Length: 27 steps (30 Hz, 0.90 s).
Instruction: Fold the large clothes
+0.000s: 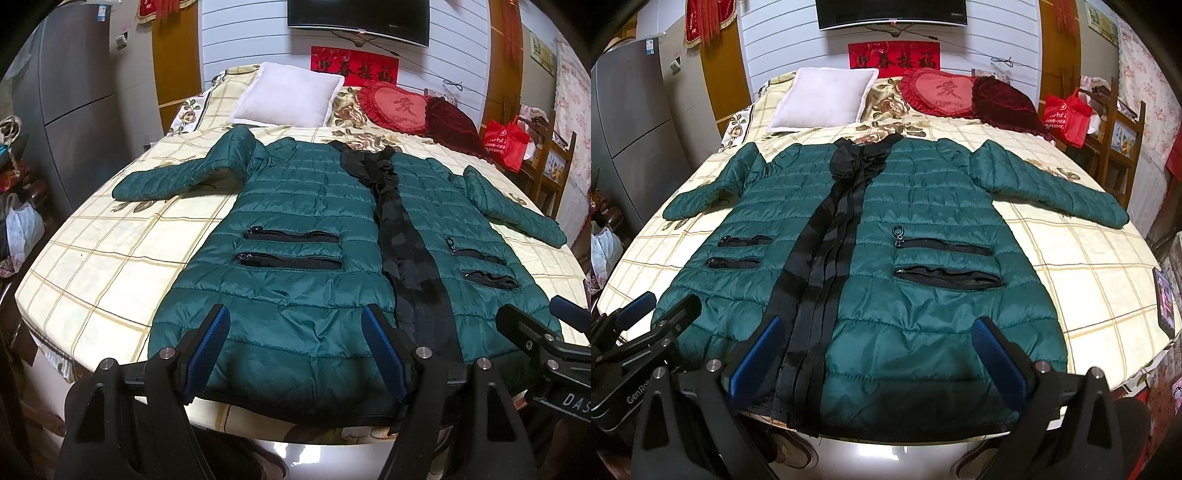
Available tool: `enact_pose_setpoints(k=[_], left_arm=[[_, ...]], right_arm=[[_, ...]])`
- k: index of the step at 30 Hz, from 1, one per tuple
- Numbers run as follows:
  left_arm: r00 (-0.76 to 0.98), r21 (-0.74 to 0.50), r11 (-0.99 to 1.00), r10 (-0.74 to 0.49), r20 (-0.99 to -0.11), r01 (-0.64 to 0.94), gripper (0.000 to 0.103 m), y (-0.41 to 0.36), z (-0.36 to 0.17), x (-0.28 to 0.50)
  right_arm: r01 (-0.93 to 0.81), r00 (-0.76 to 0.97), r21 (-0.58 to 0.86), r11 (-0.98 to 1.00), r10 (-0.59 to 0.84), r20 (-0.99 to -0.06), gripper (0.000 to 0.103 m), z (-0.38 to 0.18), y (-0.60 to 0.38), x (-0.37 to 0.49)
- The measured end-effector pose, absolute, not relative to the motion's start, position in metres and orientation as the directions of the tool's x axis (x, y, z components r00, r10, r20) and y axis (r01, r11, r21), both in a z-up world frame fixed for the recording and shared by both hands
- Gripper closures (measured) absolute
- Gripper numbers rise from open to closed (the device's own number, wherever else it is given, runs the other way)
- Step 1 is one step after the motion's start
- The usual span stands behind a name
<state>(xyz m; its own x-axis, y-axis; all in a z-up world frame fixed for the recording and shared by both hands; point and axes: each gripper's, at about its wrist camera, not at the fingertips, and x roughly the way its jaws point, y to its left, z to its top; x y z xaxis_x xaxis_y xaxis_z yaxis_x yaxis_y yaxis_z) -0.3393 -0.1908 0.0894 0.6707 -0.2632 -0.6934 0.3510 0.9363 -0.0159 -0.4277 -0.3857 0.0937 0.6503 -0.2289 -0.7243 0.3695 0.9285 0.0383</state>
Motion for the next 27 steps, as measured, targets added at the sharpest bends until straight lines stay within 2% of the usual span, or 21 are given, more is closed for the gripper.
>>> enact_pose_setpoints(k=[18, 22, 27], left_arm=[[0.668, -0.017, 0.935, -0.265, -0.696, 0.354, 0.044, -0.1933, 0.0904, -0.3399], [0.668, -0.016, 0.935, -0.266, -0.695, 0.355, 0.044, -0.1932, 0.0903, -0.3399], [0.667, -0.017, 0.934, -0.267, -0.695, 0.356, 0.044, -0.1932, 0.0903, -0.3397]], right_arm=[[0.365, 0.656, 0.040, 0.930, -0.226, -0.720, 0.001, 0.0877, -0.3846, -0.4263], [0.366, 0.650, 0.083, 0.927, -0.191, -0.735, 0.001, 0.0907, -0.3852, -0.4251], [0.366, 0.650, 0.052, 0.929, -0.215, -0.729, 0.001, 0.0880, -0.3850, -0.4247]])
